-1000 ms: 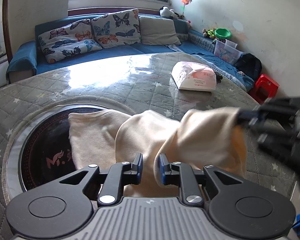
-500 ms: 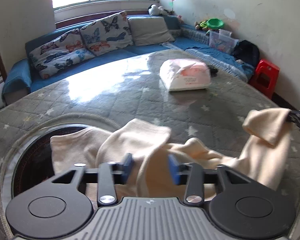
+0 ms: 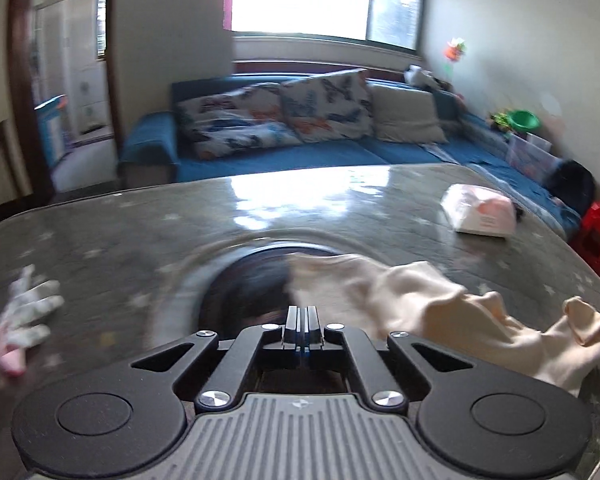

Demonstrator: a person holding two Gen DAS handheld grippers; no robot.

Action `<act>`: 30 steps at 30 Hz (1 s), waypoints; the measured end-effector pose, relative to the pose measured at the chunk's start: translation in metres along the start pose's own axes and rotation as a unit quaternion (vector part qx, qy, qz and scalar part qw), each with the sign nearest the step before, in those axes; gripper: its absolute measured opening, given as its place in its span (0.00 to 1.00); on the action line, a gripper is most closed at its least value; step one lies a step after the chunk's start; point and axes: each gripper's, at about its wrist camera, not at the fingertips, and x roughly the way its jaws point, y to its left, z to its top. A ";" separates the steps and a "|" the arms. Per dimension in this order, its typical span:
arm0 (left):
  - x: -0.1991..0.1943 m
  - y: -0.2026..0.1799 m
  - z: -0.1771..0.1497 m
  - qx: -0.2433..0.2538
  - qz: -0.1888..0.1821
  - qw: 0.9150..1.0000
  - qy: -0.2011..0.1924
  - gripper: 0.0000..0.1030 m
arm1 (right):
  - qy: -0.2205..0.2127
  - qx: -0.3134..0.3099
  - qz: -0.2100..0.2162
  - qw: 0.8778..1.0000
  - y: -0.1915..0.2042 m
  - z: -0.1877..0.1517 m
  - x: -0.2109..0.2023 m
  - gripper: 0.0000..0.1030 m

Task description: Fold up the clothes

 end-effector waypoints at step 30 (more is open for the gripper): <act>0.091 -0.059 0.000 0.029 -0.039 0.997 0.052 0.04 | 0.015 0.199 0.025 0.980 -0.082 -0.024 -0.032 0.40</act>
